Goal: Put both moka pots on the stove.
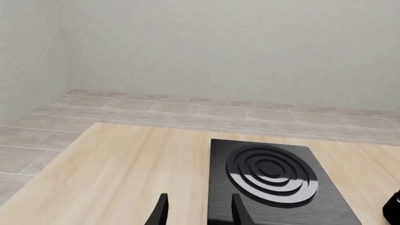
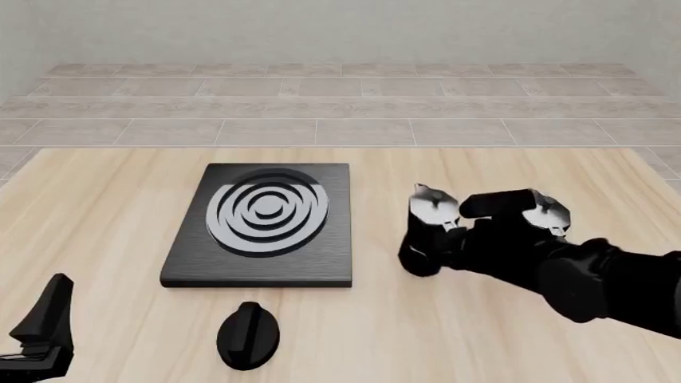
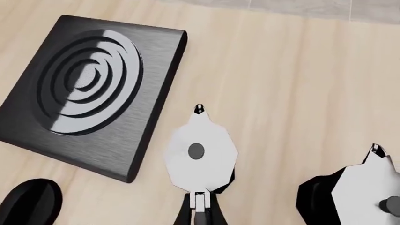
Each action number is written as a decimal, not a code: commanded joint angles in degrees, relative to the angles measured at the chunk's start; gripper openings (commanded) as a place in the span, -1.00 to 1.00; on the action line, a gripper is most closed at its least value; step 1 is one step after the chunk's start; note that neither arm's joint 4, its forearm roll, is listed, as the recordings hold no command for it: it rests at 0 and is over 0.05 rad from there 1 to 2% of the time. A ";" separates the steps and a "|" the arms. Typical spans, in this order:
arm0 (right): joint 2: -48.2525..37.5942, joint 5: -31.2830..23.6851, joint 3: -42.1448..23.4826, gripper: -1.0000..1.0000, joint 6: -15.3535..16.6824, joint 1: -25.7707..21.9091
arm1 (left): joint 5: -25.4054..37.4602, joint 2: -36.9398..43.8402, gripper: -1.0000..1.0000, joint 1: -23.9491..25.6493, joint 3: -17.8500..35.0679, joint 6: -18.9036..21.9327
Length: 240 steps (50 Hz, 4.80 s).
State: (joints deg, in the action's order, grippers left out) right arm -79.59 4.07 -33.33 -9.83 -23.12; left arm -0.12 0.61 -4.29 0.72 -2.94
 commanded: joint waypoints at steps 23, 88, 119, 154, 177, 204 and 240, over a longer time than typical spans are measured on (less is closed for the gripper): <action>5.19 -1.80 -6.96 -1.00 5.59 -4.35 | 0.02 -0.07 1.00 0.02 -0.01 0.05; -25.02 -19.01 -57.12 -1.00 7.96 -19.71 | -0.35 -0.11 1.00 0.53 -0.39 0.69; -37.71 -20.14 -71.40 -1.00 4.75 -21.82 | -0.20 -0.47 1.00 -0.14 -0.07 0.68; -48.73 -24.01 -83.71 -1.00 6.21 -22.13 | -0.01 -0.47 1.00 -0.88 0.30 0.40; -50.71 -25.68 -85.93 -1.00 8.76 -21.52 | 0.20 -0.54 1.00 -1.08 0.61 -0.37; -52.39 -25.32 -84.80 -1.00 7.33 -21.32 | 0.27 -0.53 1.00 -1.22 0.61 -0.63; -52.51 -25.01 -82.89 1.00 6.05 -23.19 | -0.59 -0.54 1.00 -1.17 -0.34 -0.51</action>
State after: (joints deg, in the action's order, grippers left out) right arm -132.17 -20.78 -116.36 -3.52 -45.53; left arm -0.57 0.10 -5.49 0.58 -3.45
